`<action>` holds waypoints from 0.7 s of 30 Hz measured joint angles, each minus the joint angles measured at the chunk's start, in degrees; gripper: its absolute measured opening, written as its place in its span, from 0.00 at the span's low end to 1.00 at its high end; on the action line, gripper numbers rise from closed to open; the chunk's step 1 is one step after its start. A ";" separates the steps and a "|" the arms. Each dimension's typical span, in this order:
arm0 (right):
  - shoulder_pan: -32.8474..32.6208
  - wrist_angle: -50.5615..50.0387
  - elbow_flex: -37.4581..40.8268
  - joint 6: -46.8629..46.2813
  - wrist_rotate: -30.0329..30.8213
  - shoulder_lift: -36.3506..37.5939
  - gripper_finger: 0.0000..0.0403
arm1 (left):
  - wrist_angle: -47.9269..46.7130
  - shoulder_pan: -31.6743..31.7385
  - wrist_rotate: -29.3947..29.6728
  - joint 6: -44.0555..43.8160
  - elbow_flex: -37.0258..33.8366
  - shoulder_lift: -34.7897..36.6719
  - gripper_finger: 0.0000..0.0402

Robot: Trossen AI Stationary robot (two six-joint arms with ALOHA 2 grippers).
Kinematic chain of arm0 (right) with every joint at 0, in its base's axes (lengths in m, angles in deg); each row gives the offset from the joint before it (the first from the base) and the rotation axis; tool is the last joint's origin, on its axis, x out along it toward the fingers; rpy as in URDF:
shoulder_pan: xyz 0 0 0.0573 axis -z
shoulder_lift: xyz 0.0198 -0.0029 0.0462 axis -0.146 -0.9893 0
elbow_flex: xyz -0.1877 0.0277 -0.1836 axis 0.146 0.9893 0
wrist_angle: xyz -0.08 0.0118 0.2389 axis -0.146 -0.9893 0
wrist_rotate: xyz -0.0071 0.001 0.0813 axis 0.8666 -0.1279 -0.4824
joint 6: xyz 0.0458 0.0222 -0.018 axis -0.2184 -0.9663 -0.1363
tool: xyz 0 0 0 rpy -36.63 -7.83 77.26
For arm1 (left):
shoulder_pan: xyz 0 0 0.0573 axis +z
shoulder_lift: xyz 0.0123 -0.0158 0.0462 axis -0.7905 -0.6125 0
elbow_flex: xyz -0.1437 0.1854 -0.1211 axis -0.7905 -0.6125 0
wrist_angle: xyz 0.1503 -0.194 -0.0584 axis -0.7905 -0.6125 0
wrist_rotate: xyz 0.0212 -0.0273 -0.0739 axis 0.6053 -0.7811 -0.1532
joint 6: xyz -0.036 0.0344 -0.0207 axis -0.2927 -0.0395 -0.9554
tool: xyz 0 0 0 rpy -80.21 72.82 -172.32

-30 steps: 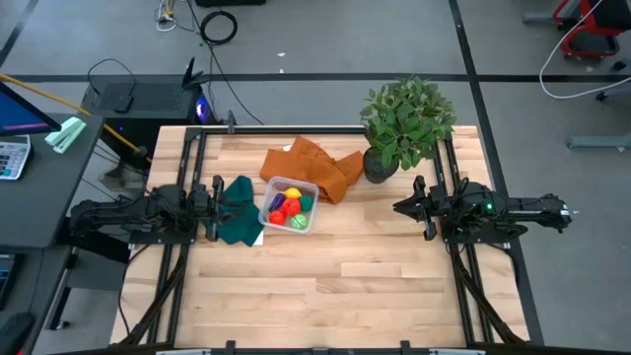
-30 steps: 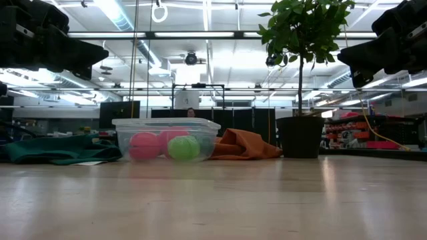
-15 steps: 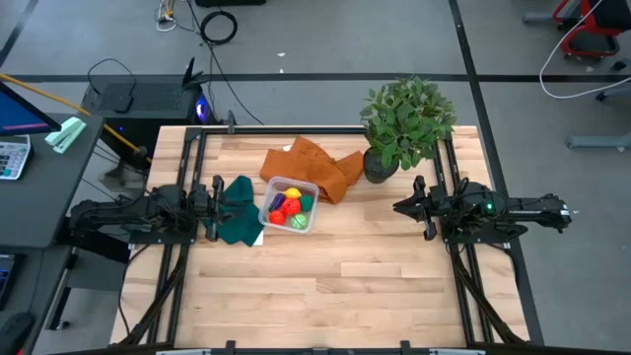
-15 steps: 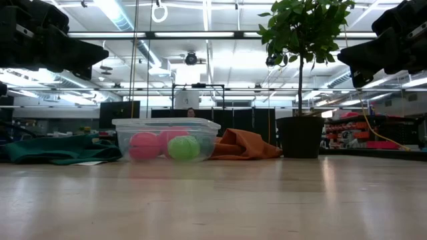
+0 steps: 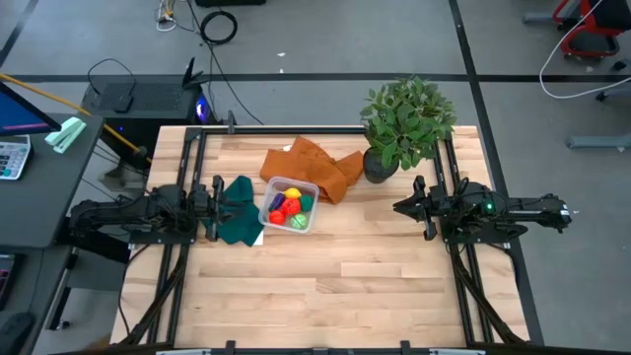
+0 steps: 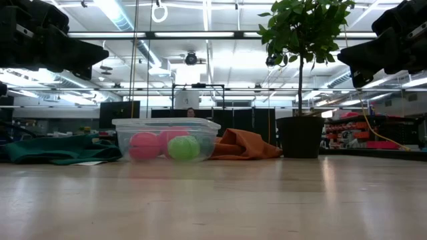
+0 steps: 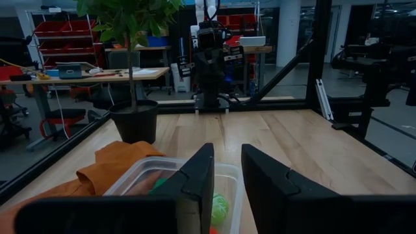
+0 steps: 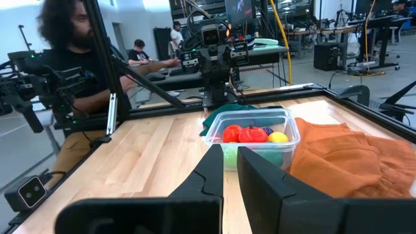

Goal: Pick and placing Produce into tupperware
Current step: Return to Home Position

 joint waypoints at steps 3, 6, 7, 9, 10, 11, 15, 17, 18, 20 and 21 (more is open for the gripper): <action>0.00 0.01 0.00 0.01 0.00 0.01 0.03 | 0.00 0.00 0.00 0.00 0.00 0.02 0.21; 0.02 0.01 0.00 0.02 0.00 0.02 0.03 | 0.00 -0.02 0.00 0.00 0.00 0.00 0.20; 0.02 0.02 0.00 0.02 0.00 0.00 0.03 | 0.00 -0.01 0.00 0.00 0.00 0.01 0.19; 0.00 0.00 0.00 0.01 0.00 0.02 0.03 | 0.00 -0.02 0.00 0.00 0.00 0.01 0.19; 0.02 0.01 0.00 0.01 0.00 0.00 0.03 | 0.00 -0.02 0.00 0.00 0.00 0.01 0.19; 0.02 0.02 0.00 0.02 0.00 0.00 0.03 | 0.00 0.00 0.00 0.00 0.00 0.00 0.19; 0.02 0.02 0.00 0.01 0.00 0.02 0.03 | -0.01 0.00 0.02 0.00 0.00 0.00 0.21; 0.01 0.02 0.00 0.01 0.00 0.02 0.03 | -0.01 -0.02 0.00 0.00 0.00 0.01 0.21; 0.00 0.02 0.00 0.00 0.00 0.02 0.03 | 0.00 -0.02 0.02 0.00 -0.02 0.00 0.21; 0.02 0.02 0.00 0.01 0.00 0.02 0.03 | 0.00 -0.02 0.02 0.00 0.00 0.00 0.22; 0.00 0.02 0.00 0.00 0.00 0.02 0.03 | 0.00 -0.02 0.02 0.00 0.00 0.00 0.22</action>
